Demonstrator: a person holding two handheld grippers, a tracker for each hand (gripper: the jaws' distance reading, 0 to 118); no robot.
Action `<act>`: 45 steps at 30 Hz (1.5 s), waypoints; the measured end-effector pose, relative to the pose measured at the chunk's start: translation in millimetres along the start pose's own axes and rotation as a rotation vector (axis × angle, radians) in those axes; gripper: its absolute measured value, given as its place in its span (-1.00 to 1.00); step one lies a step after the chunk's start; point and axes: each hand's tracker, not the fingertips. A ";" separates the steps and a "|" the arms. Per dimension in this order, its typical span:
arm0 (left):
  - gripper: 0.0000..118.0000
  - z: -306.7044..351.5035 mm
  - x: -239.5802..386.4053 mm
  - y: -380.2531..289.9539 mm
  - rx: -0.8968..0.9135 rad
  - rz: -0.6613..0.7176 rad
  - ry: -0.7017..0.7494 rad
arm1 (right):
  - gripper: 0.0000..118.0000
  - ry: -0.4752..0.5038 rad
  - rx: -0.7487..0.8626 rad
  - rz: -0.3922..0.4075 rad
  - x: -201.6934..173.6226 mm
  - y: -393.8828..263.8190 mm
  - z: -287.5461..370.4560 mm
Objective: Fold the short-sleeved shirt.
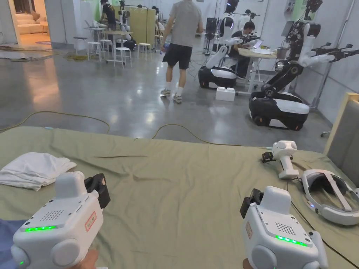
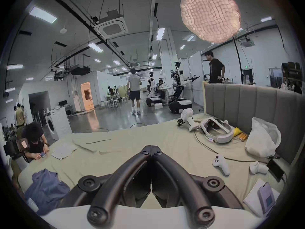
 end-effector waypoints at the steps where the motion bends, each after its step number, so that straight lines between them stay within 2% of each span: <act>1: -1.00 1.3 1.0 -0.8 -0.010 -0.031 -0.002 | -1.00 0.001 0.006 0.036 -2.2 0.3 0.8; 4: -1.00 2.7 -6.1 -1.3 -0.074 -0.092 0.006 | -1.00 -0.003 0.006 0.157 -12.5 0.5 2.1; 8: -1.00 5.0 -36.6 -2.5 -0.271 -0.153 0.043 | -1.00 0.041 0.002 0.248 -24.1 -3.3 3.5; 11: -1.00 19.5 -88.5 -8.9 -0.370 -0.172 0.134 | -1.00 0.066 -0.006 0.301 -33.8 -10.5 2.7; 16: -1.00 47.4 -189.5 -15.7 -0.475 -0.058 0.316 | -1.00 0.097 -0.047 0.332 -44.6 -23.7 -6.2; 22: -0.97 47.9 -280.1 -29.8 -0.652 -0.014 0.399 | -1.00 0.120 -0.112 0.302 -52.8 -37.4 -15.5; 24: -0.84 46.0 -298.7 -36.1 -0.665 0.018 0.372 | -1.00 0.127 -0.110 0.300 -54.5 -40.8 -14.7; 25: -0.71 45.2 -304.8 -37.8 -0.703 0.051 0.351 | -1.00 0.129 -0.109 0.304 -56.0 -41.5 -14.3; 26: -0.44 42.4 -311.1 -41.9 -0.728 0.071 0.326 | -1.00 0.132 -0.110 0.311 -57.4 -41.9 -14.4; 29: 0.11 28.0 -327.7 -61.6 -0.812 0.087 0.293 | -1.00 0.140 -0.107 0.330 -59.2 -42.0 -13.4; 30: 0.17 22.5 -332.5 -69.8 -0.840 0.095 0.285 | -1.00 0.138 -0.105 0.336 -60.0 -42.5 -13.1; 33: 0.18 10.9 -330.5 -91.9 -0.875 0.130 0.263 | -1.00 0.132 -0.106 0.345 -59.5 -45.9 -13.1; 37: 0.18 -13.4 -333.1 -142.1 -1.013 0.127 0.370 | -1.00 0.118 -0.132 0.336 -58.7 -53.5 -15.7; 41: 0.14 -13.9 -317.1 -147.1 -0.917 0.028 0.419 | -1.00 0.108 -0.156 0.332 -58.8 -58.3 -16.4; 43: -0.01 -10.7 -309.6 -151.5 -0.887 -0.053 0.392 | -1.00 0.104 -0.158 0.321 -59.1 -59.9 -16.4; 44: -0.30 -10.2 -308.4 -152.8 -0.879 -0.056 0.364 | -1.00 0.103 -0.161 0.315 -59.6 -60.2 -16.1; 45: -0.49 -5.5 -294.7 -147.7 -0.881 -0.051 0.365 | -1.00 0.102 -0.165 0.308 -59.9 -60.6 -16.0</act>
